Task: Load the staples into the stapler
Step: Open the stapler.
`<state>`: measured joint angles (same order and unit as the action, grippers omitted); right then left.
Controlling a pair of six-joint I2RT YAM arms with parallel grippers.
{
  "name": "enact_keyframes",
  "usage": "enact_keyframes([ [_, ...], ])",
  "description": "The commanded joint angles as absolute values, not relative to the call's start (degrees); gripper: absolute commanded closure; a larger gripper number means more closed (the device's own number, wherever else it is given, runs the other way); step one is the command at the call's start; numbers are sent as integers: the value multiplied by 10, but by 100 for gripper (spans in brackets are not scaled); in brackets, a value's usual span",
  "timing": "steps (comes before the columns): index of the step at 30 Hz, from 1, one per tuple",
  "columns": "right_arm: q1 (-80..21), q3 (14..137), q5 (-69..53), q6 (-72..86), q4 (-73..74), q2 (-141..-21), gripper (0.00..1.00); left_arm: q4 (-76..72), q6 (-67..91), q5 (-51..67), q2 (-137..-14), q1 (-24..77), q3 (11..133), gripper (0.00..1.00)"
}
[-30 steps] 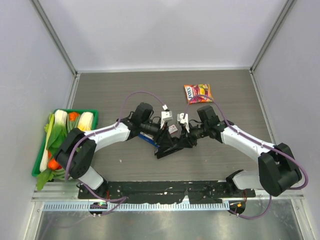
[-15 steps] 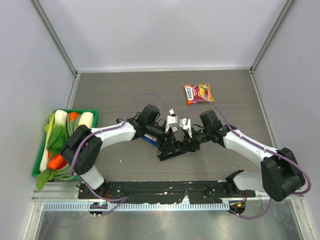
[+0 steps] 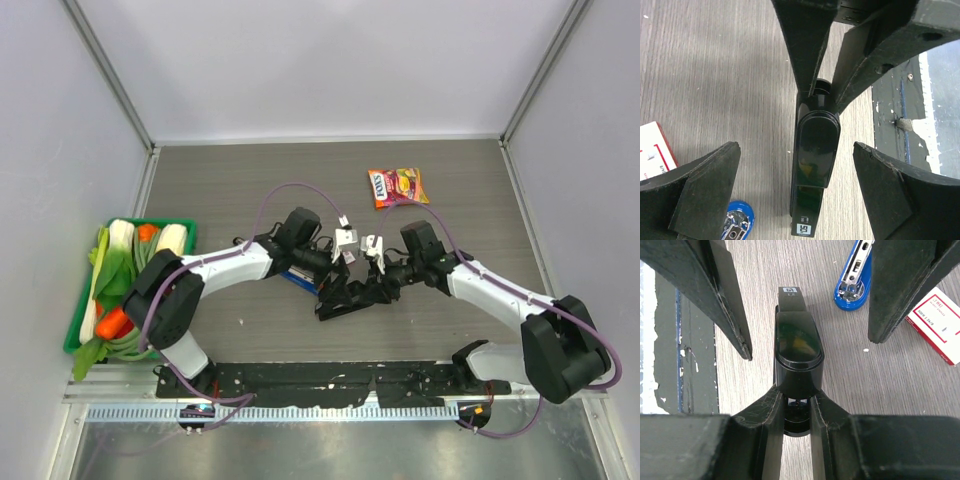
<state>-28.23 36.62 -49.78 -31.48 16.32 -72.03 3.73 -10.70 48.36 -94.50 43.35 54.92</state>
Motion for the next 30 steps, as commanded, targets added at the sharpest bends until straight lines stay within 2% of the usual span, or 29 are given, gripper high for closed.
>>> enact_keyframes([
  [1, -306, 388, -451, -277, 112, -742, 99, -16, -67, 435, -968, 490, 578, 0],
  [8, -282, 390, -484, -236, 91, -750, 99, -68, -19, 450, -962, 486, 556, 0],
  [13, -259, 376, -515, -182, 52, -732, 99, -181, 60, 473, -957, 454, 511, 0],
  [21, -251, 373, -544, -167, 39, -738, 99, -176, 44, 480, -961, 451, 507, 0],
  [23, -247, 370, -552, -168, 39, -738, 99, -177, 45, 500, -961, 451, 509, 5],
  [24, -243, 369, -559, -169, 40, -737, 99, -176, 48, 500, -961, 451, 511, 13],
  [26, -236, 367, -566, -172, 43, -737, 99, -174, 48, 502, -962, 448, 513, 22],
  [30, -219, 366, -584, -190, 54, -744, 99, -174, 46, 511, -965, 436, 511, 25],
])
